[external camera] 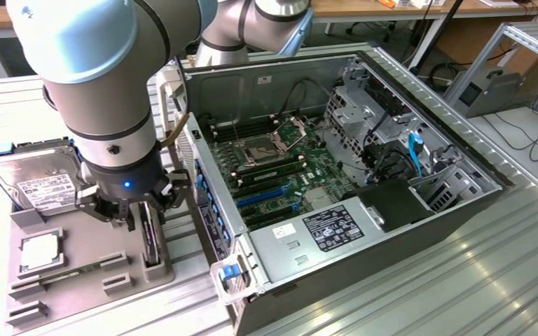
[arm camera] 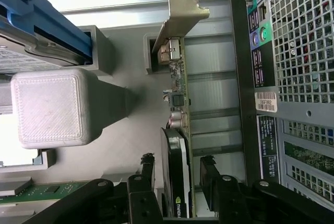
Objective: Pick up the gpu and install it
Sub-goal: 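Pick up the gpu and move the gpu toward the slot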
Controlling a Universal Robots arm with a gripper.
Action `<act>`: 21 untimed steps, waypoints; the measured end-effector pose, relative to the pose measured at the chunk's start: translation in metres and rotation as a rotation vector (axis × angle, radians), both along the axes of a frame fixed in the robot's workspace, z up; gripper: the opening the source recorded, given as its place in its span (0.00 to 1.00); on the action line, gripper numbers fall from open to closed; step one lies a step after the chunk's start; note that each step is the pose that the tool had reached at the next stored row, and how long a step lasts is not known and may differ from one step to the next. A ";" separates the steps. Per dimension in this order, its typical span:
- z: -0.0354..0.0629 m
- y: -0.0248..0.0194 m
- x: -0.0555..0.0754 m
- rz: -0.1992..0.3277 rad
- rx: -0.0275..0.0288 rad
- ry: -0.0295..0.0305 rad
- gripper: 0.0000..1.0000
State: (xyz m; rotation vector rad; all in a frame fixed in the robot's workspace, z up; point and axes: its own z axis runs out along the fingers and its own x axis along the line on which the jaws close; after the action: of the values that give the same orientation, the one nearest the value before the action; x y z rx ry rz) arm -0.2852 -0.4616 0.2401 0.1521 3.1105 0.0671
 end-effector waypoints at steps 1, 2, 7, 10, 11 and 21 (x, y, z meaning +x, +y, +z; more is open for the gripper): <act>0.0000 0.0000 0.000 0.000 0.0000 0.0001 0.48; 0.0000 0.0000 0.000 0.000 0.0000 0.0000 0.48; 0.0000 0.0000 0.000 0.000 0.0000 0.0000 0.48; 0.0000 0.0000 0.000 0.000 0.0000 0.0000 0.39; 0.0000 0.0000 0.000 0.000 0.0000 0.0000 0.39; -0.0003 0.0000 -0.001 0.000 0.0002 -0.0002 0.39</act>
State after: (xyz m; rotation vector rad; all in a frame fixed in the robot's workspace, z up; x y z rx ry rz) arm -0.2862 -0.4615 0.2398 0.1522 3.1104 0.0674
